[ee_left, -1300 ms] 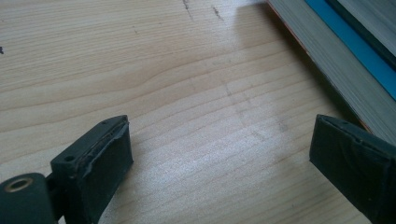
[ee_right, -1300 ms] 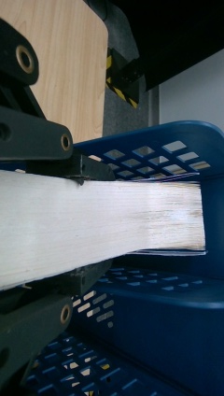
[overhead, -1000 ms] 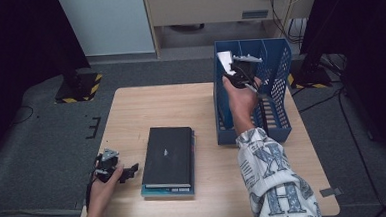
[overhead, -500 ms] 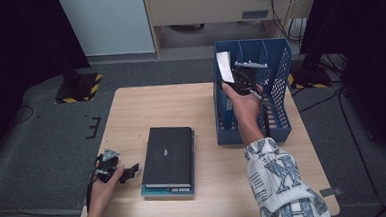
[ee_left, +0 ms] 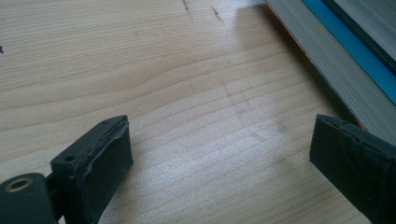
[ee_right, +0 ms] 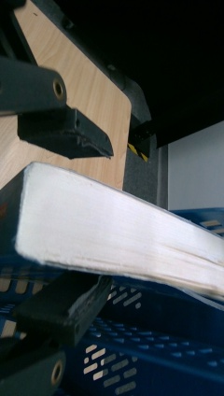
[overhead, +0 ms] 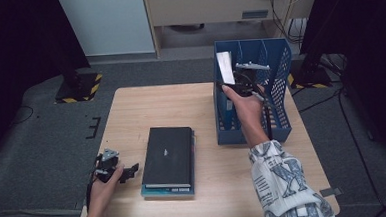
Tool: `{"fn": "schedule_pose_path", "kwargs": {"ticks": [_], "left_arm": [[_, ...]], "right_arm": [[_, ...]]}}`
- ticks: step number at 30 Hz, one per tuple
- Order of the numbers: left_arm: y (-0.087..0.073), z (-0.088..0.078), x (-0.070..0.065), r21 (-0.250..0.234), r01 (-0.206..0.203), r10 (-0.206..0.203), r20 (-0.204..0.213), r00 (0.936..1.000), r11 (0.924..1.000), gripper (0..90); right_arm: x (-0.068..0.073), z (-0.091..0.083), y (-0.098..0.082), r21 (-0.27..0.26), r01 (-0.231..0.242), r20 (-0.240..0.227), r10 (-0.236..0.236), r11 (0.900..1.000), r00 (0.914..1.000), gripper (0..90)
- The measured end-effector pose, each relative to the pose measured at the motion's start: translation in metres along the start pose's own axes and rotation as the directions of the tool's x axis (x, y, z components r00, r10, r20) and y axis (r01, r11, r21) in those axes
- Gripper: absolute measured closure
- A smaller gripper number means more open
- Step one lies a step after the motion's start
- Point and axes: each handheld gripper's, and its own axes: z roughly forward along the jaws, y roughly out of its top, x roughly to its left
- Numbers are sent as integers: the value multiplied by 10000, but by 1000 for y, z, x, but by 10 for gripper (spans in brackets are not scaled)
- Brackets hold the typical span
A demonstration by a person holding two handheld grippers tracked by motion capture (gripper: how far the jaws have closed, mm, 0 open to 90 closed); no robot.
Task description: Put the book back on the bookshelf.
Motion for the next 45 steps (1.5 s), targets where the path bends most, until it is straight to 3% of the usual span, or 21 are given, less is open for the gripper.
{"fn": "schedule_pose_path", "kwargs": {"ticks": [6, 12, 18, 27, 35, 40, 45], "left_arm": [[0, 0, 0, -72, 56, -56, 40, 10000, 10000, 50], [2, -1, -1, -38, 40, -40, 191, 9998, 10000, 46], [4, -1, -2, -60, -50, 52, 279, 9996, 10000, 46], [4, -8, 1, -264, 181, -173, 314, 9994, 9995, 61], [4, -15, -2, -720, 204, -169, 482, 9987, 9972, 104], [4, -20, -5, -879, 137, -73, 722, 9974, 9960, 116], [12, -29, -11, -1344, 104, 4, 796, 9968, 9909, 117]], "right_arm": [[2, -1, -3, 33, 448, 155, -448, 9990, 9989, 225], [2, -8, -12, -33, 834, -34, -834, 9965, 9965, 119], [-2, -21, -24, -142, 997, -133, -999, 9949, 9949, 100], [-3, -41, -67, 111, 1233, -687, -1222, 9923, 9901, 149], [12, -55, -107, 217, 1561, -1400, -1516, 9875, 9785, 203], [17, -54, -127, 239, 1670, -1755, -1603, 9857, 9713, 209], [29, -45, -152, 661, 2175, -2037, -2002, 9738, 9584, 234]]}}
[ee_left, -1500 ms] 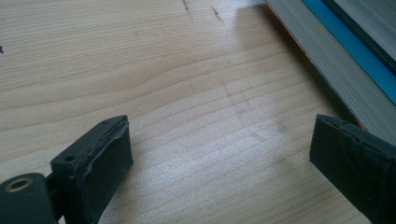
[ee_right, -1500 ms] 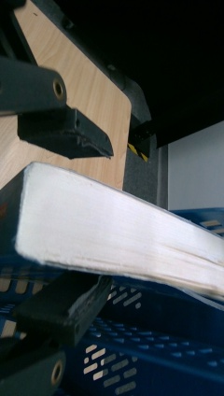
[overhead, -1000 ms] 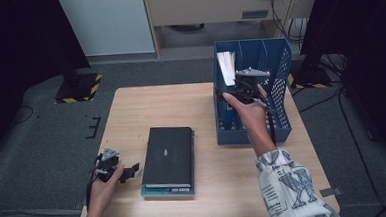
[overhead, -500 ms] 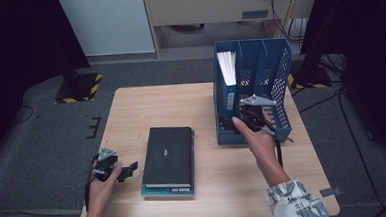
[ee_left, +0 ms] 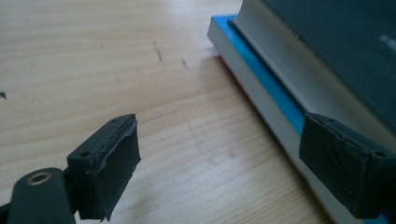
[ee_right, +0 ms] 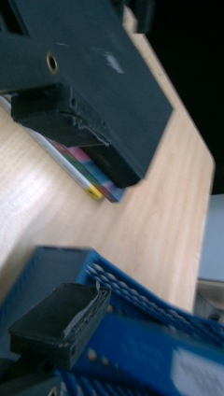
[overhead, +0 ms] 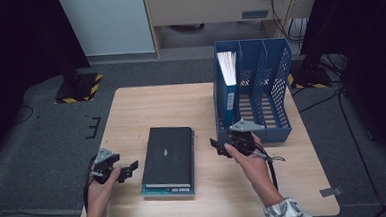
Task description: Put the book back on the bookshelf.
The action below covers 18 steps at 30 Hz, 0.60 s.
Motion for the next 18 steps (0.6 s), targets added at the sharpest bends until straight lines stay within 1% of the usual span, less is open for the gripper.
{"fn": "schedule_pose_path", "kwargs": {"ticks": [1, 3, 4, 5, 6, 7, 8, 9, 10, 11, 12, 14, 15, 17, 18], "left_arm": [[2, -3, -2, -85, 14, -14, 6, 10000, 10000, 124], [4, -7, -4, -191, 118, -120, -104, 9999, 9997, 126], [5, -8, -5, -190, 214, -216, -75, 9997, 9996, 128], [6, -10, -6, -238, 356, -356, -4, 9994, 9991, 130], [8, -11, -8, -294, 413, -408, 149, 9991, 9987, 129], [10, -11, -10, -349, 472, -467, 152, 9988, 9983, 126], [10, -11, -10, -349, 472, -467, 152, 9988, 9983, 126], [11, -11, -13, -389, 495, -487, 205, 9986, 9980, 127], [12, -11, -16, -413, 471, -457, 341, 9984, 9980, 127], [14, -10, -20, -470, 453, -429, 515, 9978, 9979, 127], [15, -9, -24, -489, 411, -377, 684, 9969, 9980, 127], [18, -5, -34, -397, 161, -131, 752, 9971, 9991, 133], [18, -3, -39, -301, 62, -38, 802, 9968, 9995, 147], [18, 1, -49, -147, -124, 137, 970, 9952, 9998, 155], [17, 3, -53, -92, -169, 177, 974, 9951, 9998, 169]], "right_arm": [[3, 3, -4, 106, 129, -180, -127, 9999, 9998, 243], [11, 8, -11, 387, 234, -516, -214, 9990, 9984, 243], [14, 10, -14, 525, 319, -657, -284, 9981, 9974, 242], [22, 13, -20, 681, 414, -801, -359, 9968, 9961, 242], [26, 14, -23, 790, 441, -871, -372, 9959, 9955, 241], [30, 15, -25, 823, 514, -970, -433, 9953, 9943, 236], [30, 15, -25, 823, 514, -970, -433, 9953, 9943, 236], [36, 18, -27, 867, 499, -1134, -399, 9950, 9927, 213], [36, 18, -27, 867, 499, -1134, -399, 9950, 9927, 213], [38, 18, -26, 873, 532, -1232, -422, 9948, 9915, 203], [40, 19, -25, 770, 583, -1242, -485, 9953, 9911, 193], [43, 19, -23, 674, 541, -1413, -441, 9963, 9890, 176], [45, 19, -24, 648, 656, -1504, -553, 9957, 9871, 177], [45, 19, -24, 629, 707, -1455, -609, 9955, 9875, 181], [45, 19, -24, 558, 693, -1334, -613, 9960, 9892, 185]]}}
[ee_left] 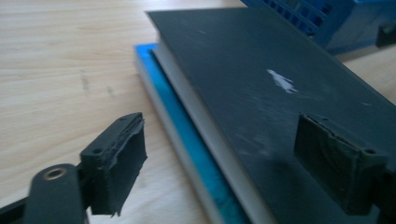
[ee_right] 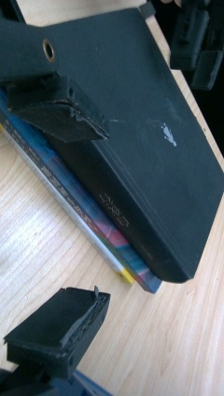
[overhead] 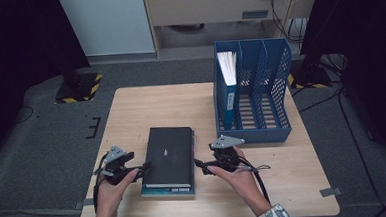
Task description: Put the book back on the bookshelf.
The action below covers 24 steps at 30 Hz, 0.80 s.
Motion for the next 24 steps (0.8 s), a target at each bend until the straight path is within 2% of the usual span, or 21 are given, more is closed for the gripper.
{"fn": "schedule_pose_path", "kwargs": {"ticks": [2, 7, 9, 18, 21, 23, 24], "left_arm": [[0, 5, -7, 162, -247, 245, 132, 9996, 9996, 176], [1, 11, -15, 183, -401, 390, 552, 9977, 9990, 187], [1, 13, -15, 203, -323, 308, 696, 9971, 9993, 187], [2, 16, -11, 181, -228, 212, 849, 9962, 9996, 186], [3, 18, -9, 175, -201, 184, 923, 9956, 9996, 184], [4, 19, -8, 199, -252, 231, 997, 9947, 9995, 184], [5, 20, -7, 228, -278, 253, 1049, 9942, 9994, 185]], "right_arm": [[0, 0, 0, -68, -118, -99, 117, 9999, 9999, 180], [4, 3, -1, 103, -8, -241, 11, 9999, 9997, 174], [5, 4, -1, 163, 30, -292, -25, 9999, 9996, 167], [11, 12, -5, 422, 100, -521, -78, 9991, 9986, 157], [14, 15, -6, 539, 49, -739, -9, 9985, 9973, 148], [16, 17, -6, 628, 12, -722, 33, 9980, 9974, 131], [15, 18, -5, 524, -191, -808, 233, 9984, 9965, 141]]}}
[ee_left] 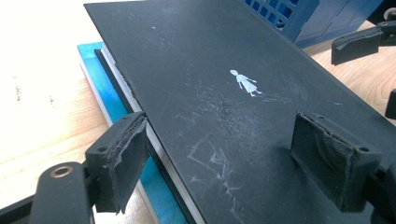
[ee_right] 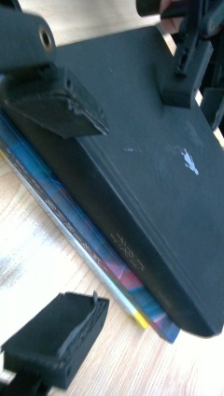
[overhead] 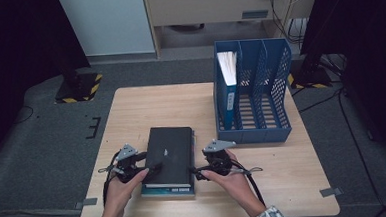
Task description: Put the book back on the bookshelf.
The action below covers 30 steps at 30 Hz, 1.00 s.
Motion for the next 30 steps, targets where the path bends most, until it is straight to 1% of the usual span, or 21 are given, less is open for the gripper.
{"fn": "schedule_pose_path", "kwargs": {"ticks": [3, 5, 7, 11, 12, 15, 17, 19, 20, 21, 22, 26, 27, 30], "left_arm": [[1, 3, 1, -32, -112, 113, 137, 9998, 9999, 186], [3, 5, 0, -13, -176, 176, 201, 9996, 9998, 187], [3, 6, -2, -9, -213, 213, 226, 9995, 9998, 188], [4, 8, -7, 53, -304, 302, 308, 9991, 9995, 193], [4, 8, -9, 73, -312, 310, 355, 9989, 9995, 195], [4, 9, -10, 95, -362, 358, 396, 9986, 9993, 196], [4, 9, -11, 148, -409, 402, 412, 9983, 9991, 197], [4, 9, -12, 146, -417, 410, 426, 9982, 9990, 197], [4, 10, -12, 158, -442, 435, 437, 9981, 9989, 197], [5, 10, -12, 168, -447, 440, 430, 9981, 9989, 197], [5, 10, -12, 168, -455, 447, 424, 9981, 9988, 197], [5, 11, -12, 163, -534, 526, 445, 9976, 9984, 192], [6, 11, -12, 175, -492, 483, 455, 9978, 9986, 189], [6, 12, -10, 148, -518, 510, 547, 9972, 9985, 185]], "right_arm": [[1, 0, 1, 21, -4, -21, 4, 10000, 10000, 139], [3, 1, 1, 11, 63, -166, -63, 10000, 9998, 132], [5, 3, 0, 95, 116, -214, -114, 9999, 9997, 121], [5, 5, 0, 117, 3, -300, 0, 9999, 9995, 96], [4, 6, 0, 133, -70, -332, 74, 9999, 9994, 89], [2, 7, 0, 136, -218, -402, 223, 9997, 9989, 78], [1, 10, 0, 208, -502, -523, 512, 9985, 9973, 69], [0, 14, 0, 232, -595, -697, 610, 9980, 9957, 58], [-1, 15, 0, 280, -684, -782, 704, 9973, 9945, 50], [-3, 18, 0, 321, -906, -859, 931, 9954, 9920, 21], [-3, 18, 0, 321, -906, -859, 931, 9954, 9920, 21], [-7, 22, 0, 351, -1216, -959, 1245, 9920, 9876, 3], [-8, 24, 0, 353, -1352, -989, 1381, 9902, 9855, 0], [-12, 25, 0, 325, -1388, -1053, 1415, 9898, 9843, 1]]}}
